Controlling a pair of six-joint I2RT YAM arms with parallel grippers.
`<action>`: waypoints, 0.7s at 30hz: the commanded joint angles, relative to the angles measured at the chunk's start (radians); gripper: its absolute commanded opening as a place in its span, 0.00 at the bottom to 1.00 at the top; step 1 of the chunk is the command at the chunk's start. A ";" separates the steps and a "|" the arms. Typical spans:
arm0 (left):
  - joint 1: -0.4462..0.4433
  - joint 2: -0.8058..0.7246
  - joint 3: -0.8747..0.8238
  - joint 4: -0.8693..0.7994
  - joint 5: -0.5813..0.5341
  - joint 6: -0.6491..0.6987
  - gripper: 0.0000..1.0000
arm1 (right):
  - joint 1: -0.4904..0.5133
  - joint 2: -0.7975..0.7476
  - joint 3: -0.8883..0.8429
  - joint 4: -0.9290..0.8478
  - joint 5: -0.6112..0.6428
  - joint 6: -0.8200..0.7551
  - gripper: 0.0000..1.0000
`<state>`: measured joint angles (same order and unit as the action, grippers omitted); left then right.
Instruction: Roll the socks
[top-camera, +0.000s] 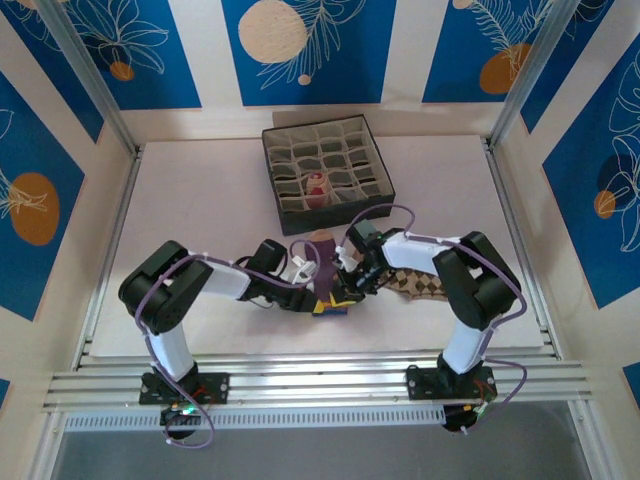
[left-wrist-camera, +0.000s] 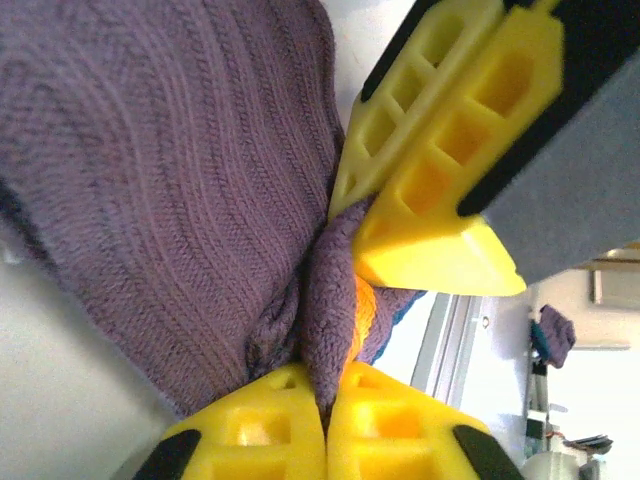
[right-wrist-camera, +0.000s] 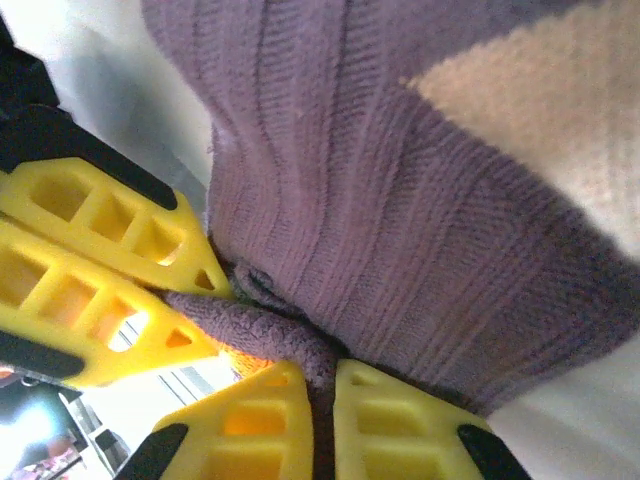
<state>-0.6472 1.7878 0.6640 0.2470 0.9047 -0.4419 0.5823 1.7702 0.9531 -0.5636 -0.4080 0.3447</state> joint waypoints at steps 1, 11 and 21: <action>0.001 -0.053 0.012 -0.164 -0.104 0.132 0.13 | -0.007 0.078 0.039 -0.125 0.138 -0.010 0.03; -0.065 -0.362 -0.005 -0.270 -0.251 0.641 0.22 | -0.019 0.186 0.123 -0.247 0.091 -0.062 0.01; -0.270 -0.476 -0.119 -0.089 -0.679 1.048 0.33 | -0.018 0.236 0.168 -0.295 0.061 -0.101 0.01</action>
<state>-0.8928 1.3201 0.5724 0.0910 0.3878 0.4381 0.5602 1.9438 1.1389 -0.8062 -0.4599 0.2733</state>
